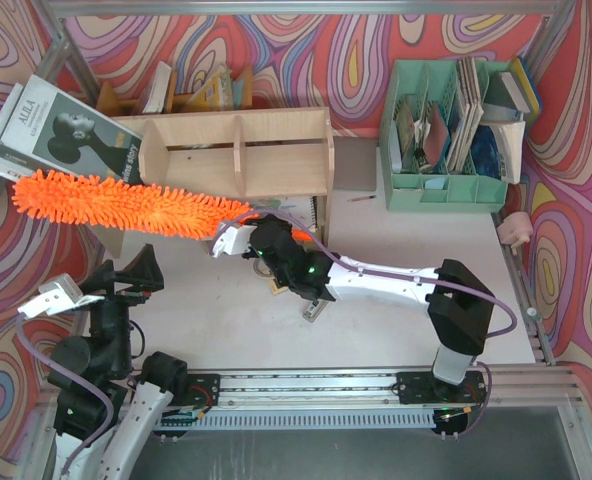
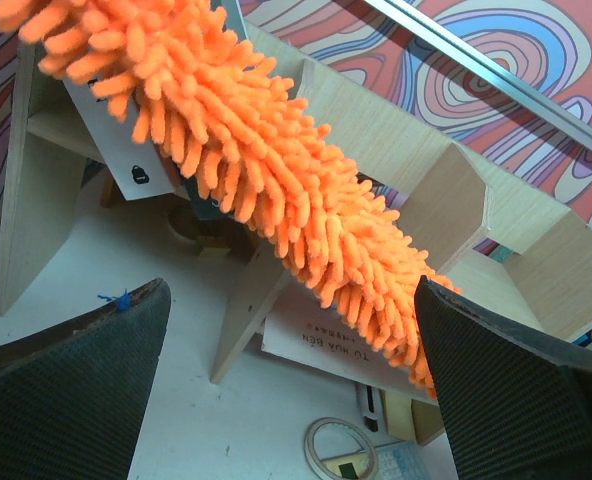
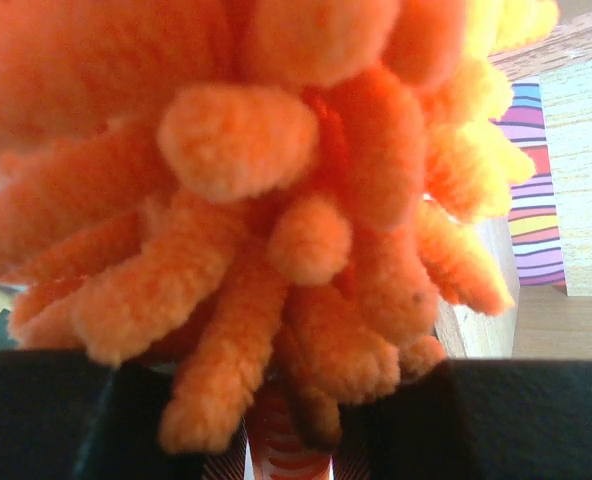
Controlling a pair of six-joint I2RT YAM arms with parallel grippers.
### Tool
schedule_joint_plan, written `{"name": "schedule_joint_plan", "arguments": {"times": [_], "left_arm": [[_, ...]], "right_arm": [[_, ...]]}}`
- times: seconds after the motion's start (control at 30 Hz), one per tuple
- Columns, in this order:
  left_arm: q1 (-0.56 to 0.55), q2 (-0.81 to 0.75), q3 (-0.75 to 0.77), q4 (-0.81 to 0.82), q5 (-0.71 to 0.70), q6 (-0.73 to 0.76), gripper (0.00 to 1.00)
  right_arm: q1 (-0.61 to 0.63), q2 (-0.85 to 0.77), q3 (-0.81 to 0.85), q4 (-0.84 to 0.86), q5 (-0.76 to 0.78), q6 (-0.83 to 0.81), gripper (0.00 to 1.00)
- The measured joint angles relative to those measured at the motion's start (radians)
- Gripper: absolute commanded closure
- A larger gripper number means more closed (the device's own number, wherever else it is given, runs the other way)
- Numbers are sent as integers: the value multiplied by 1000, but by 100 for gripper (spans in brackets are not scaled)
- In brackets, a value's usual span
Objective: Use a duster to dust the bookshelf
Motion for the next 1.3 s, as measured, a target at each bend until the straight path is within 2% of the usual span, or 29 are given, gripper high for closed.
{"name": "schedule_joint_plan", "arguments": {"times": [0.33,0.67,0.87,1.3], "left_arm": [[0,0,0,0,0,0,1],[0,0,0,0,0,0,1],[0,0,0,0,0,0,1],[0,0,0,0,0,0,1]], "right_arm": [[14,8,19,-8,16,2,100],[43,46,105,2,33,3,100],[44,29,-1,-1,43,33,100],[47,-121,-200,-49,69,45,100]]}}
